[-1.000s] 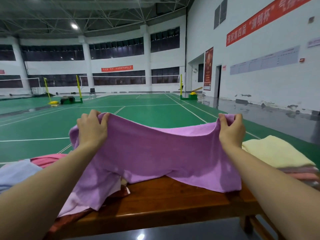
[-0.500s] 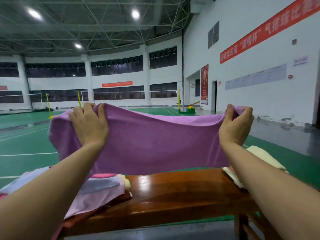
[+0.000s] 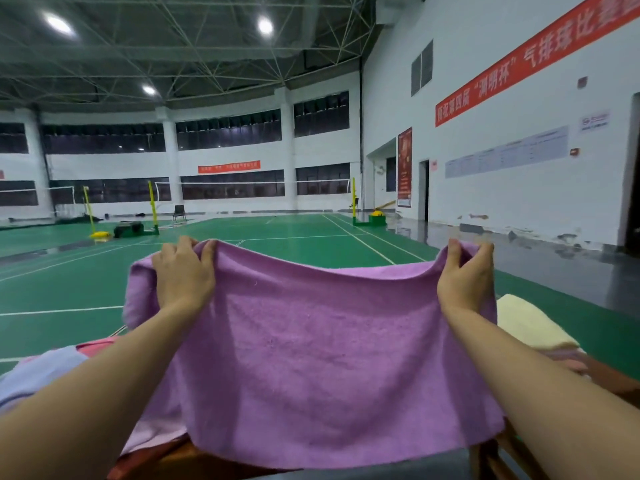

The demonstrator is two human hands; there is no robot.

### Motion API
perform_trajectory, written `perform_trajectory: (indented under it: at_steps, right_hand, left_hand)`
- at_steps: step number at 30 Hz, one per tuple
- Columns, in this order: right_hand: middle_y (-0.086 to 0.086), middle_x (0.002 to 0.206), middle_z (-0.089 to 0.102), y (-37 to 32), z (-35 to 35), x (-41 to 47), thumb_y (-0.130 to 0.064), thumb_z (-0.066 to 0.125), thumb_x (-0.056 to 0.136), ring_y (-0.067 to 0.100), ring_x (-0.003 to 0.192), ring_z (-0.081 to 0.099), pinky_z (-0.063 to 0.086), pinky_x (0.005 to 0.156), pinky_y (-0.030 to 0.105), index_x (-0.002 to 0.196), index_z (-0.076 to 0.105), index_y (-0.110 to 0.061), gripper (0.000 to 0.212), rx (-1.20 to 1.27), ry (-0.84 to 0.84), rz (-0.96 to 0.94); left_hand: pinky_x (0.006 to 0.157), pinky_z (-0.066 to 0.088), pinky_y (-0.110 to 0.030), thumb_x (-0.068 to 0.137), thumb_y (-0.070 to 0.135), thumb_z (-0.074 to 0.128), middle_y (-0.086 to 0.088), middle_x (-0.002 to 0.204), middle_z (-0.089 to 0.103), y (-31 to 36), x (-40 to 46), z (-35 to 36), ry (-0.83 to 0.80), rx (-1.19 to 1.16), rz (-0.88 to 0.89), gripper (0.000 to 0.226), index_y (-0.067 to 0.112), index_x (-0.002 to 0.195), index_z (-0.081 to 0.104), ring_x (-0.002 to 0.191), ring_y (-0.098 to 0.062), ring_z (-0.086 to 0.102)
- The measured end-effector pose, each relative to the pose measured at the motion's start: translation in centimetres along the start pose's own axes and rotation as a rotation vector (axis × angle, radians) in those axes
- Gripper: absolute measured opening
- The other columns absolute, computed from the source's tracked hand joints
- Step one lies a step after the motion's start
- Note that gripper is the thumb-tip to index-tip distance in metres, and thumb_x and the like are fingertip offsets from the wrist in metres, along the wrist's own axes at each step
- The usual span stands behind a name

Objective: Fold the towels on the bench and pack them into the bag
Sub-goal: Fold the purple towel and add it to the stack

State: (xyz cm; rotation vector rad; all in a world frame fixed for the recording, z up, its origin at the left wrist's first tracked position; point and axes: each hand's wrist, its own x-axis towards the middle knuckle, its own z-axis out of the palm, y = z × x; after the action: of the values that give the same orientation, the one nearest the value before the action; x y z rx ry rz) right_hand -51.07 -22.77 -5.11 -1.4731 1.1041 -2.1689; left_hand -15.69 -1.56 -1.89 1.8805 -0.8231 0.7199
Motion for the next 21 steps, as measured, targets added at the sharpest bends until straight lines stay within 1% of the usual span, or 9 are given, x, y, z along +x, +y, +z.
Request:
perform_trajectory:
  at_steps: [2,6,10,13,17,19,21]
  right_hand:
    - [0.009,0.102,0.063,1.4,1.3,0.2,-0.034,0.053,0.104,0.023,0.091,0.056,0.039,0.074,0.029,0.101,0.050,-0.015,0.020,-0.025,-0.021,0.016]
    - [0.005,0.101,0.060,2.9,4.0,1.7,-0.032,0.053,0.104,0.022,0.091,0.055,0.038,0.075,0.028,0.101,0.050,-0.014,0.018,-0.033,-0.066,0.032]
    - [0.006,0.102,0.063,2.7,6.1,3.8,-0.034,0.053,0.104,0.021,0.092,0.057,0.040,0.076,0.028,0.106,0.055,-0.009,0.024,-0.025,-0.071,0.013]
    - [0.003,0.101,0.062,2.5,6.1,3.9,-0.036,0.052,0.104,0.020,0.091,0.058,0.042,0.076,0.029,0.106,0.054,-0.011,0.025,-0.021,-0.075,0.022]
    - [0.001,0.100,0.060,3.7,3.6,1.0,-0.040,0.046,0.105,0.018,0.089,0.057,0.044,0.077,0.033,0.104,0.049,-0.016,0.024,-0.032,-0.085,0.120]
    - [0.002,0.099,0.060,5.0,1.6,-1.4,-0.039,0.047,0.105,0.019,0.089,0.054,0.040,0.077,0.032,0.106,0.053,-0.012,0.027,-0.056,-0.085,0.165]
    - [0.003,0.097,0.059,6.7,-0.6,-4.3,-0.036,0.048,0.105,0.021,0.088,0.052,0.034,0.075,0.028,0.106,0.056,-0.007,0.030,-0.095,-0.103,0.216]
  left_hand:
    - [0.100,0.033,-0.053,0.103,0.048,0.044,-0.025,0.107,0.056,-0.4,0.7,1.8,-0.026,0.004,-0.008,0.043,0.007,0.103,0.056,0.106,-0.040,0.048]
    - [0.102,0.032,-0.052,0.103,0.049,0.045,-0.026,0.113,0.054,-0.1,3.4,4.5,-0.047,-0.001,-0.045,0.047,0.004,0.111,0.057,0.109,-0.041,0.046]
    - [0.101,0.031,-0.052,0.104,0.045,0.048,-0.030,0.113,0.054,0.6,6.5,5.5,0.002,-0.024,-0.005,0.046,0.001,0.112,0.058,0.109,-0.044,0.047]
    - [0.099,0.031,-0.052,0.104,0.043,0.049,-0.030,0.109,0.056,0.7,6.9,5.1,0.046,-0.043,0.042,0.045,-0.001,0.108,0.058,0.106,-0.045,0.048]
    - [0.092,0.035,-0.051,0.104,0.040,0.051,-0.028,0.099,0.058,-1.4,3.1,4.6,0.040,-0.098,0.063,0.043,-0.002,0.100,0.060,0.097,-0.042,0.051]
    - [0.087,0.037,-0.051,0.103,0.036,0.053,-0.027,0.091,0.058,-3.5,-0.8,4.7,0.004,-0.087,0.058,0.041,-0.002,0.092,0.060,0.091,-0.041,0.053]
    - [0.082,0.038,-0.050,0.102,0.033,0.056,-0.022,0.083,0.056,-6.1,-5.3,4.7,-0.069,-0.056,0.067,0.035,0.004,0.082,0.057,0.085,-0.037,0.051]
